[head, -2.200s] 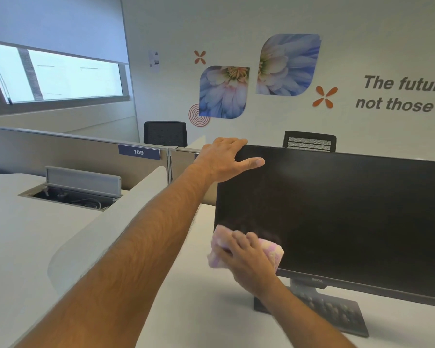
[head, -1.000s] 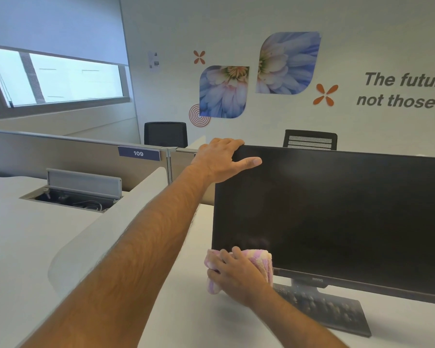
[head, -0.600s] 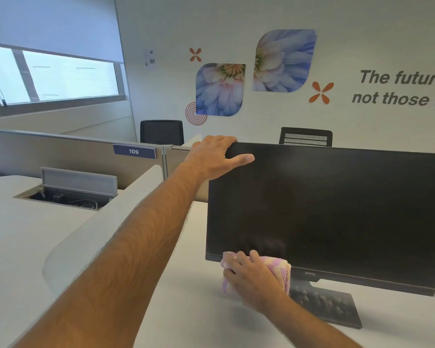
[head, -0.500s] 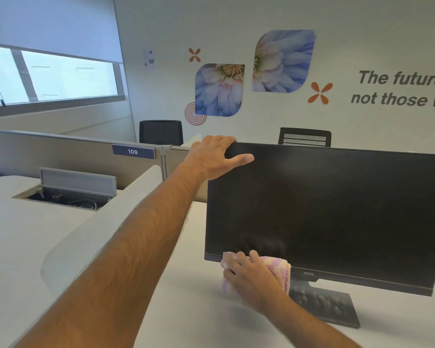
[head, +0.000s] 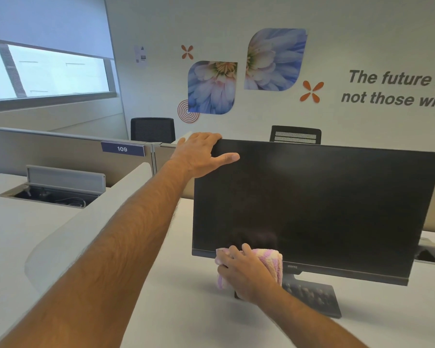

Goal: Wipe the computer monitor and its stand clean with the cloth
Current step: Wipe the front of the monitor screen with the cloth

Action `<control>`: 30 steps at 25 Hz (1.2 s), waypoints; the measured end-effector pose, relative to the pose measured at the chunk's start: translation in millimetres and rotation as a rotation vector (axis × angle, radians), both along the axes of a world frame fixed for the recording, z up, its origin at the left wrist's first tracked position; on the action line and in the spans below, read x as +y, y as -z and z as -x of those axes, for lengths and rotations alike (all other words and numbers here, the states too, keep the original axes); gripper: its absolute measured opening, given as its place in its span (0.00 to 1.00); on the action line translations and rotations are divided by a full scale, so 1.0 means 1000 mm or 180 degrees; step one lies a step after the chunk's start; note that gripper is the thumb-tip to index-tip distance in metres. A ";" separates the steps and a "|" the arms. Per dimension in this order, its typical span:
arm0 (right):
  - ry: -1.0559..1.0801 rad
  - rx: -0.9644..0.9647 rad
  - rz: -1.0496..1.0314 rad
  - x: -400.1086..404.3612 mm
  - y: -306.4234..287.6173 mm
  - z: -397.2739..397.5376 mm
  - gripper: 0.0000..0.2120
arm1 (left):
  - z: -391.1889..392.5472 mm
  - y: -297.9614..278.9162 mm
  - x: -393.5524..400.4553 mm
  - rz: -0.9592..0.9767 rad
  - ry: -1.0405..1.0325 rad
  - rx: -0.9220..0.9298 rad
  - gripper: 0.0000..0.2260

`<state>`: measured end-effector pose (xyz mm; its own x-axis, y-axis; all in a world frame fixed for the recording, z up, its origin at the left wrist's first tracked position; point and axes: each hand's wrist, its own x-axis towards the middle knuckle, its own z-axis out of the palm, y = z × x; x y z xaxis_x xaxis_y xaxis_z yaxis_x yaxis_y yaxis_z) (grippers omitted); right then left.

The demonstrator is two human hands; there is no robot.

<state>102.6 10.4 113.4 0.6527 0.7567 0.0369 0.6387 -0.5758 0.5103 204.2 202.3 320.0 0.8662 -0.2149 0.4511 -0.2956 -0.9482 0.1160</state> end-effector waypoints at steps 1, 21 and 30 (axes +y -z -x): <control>0.0032 0.0035 -0.0017 -0.006 -0.001 0.001 0.20 | 0.002 0.000 0.000 0.0002 -0.0030 0.0021 0.41; 0.1032 0.0235 -0.0401 -0.240 0.016 0.035 0.28 | 0.013 -0.001 -0.115 -0.0366 -0.0003 -0.0223 0.53; 0.1779 0.0142 -0.0771 -0.364 0.032 0.057 0.37 | 0.011 -0.001 -0.178 -0.0346 0.0124 -0.0274 0.48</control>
